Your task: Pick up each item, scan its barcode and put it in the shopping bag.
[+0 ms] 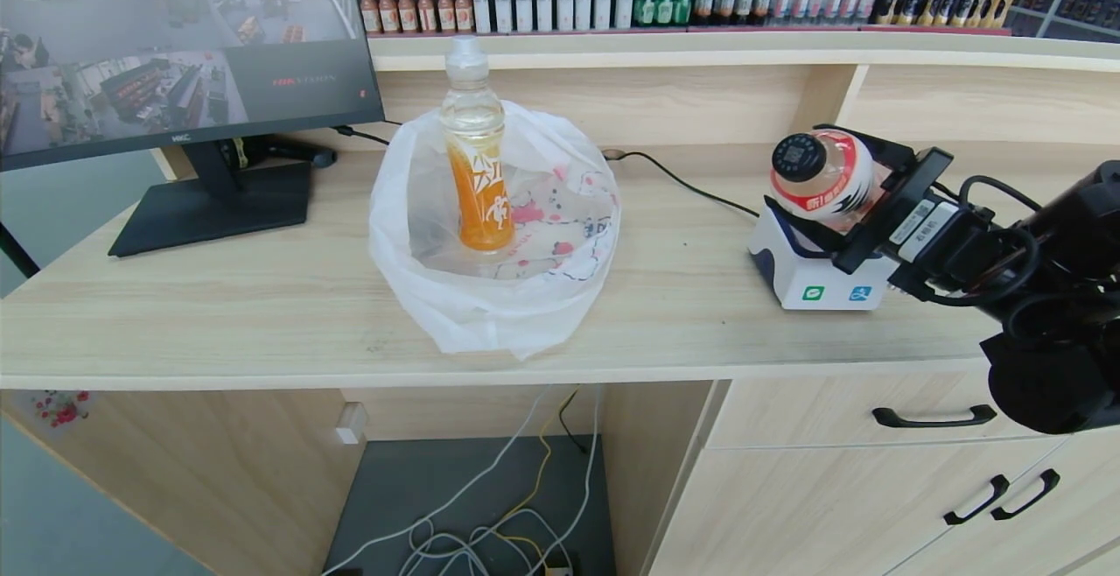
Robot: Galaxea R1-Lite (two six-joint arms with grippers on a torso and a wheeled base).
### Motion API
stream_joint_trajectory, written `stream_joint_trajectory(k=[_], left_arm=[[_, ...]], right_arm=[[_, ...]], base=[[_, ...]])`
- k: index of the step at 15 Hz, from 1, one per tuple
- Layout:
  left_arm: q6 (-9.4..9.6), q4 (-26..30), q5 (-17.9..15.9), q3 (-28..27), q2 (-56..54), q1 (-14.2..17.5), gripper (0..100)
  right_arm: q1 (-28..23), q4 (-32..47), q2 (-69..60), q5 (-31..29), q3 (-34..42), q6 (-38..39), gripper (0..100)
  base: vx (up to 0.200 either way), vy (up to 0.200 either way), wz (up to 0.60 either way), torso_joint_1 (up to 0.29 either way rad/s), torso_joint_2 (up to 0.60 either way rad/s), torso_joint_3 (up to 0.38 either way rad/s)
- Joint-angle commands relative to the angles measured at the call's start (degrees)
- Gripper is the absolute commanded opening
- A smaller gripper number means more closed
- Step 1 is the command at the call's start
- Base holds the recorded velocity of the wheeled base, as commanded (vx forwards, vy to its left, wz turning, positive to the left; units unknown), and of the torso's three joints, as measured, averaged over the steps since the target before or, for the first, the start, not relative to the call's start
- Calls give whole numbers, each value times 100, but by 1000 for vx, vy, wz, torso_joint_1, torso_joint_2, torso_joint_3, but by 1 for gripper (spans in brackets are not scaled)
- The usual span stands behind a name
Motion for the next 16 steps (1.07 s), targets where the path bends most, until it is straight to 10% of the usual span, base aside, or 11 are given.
stream_joint_trajectory(k=[1, 16], left_arm=[[0, 0, 0, 0, -2, -4, 100], [9, 0, 0, 0, -2, 5, 100]], right_arm=[[6, -8, -14, -8, 19, -17, 0], [112, -8, -269, -175, 266, -8, 0]], base=[[0, 0, 0, 0, 0, 0], [0, 0, 0, 0, 0, 0]])
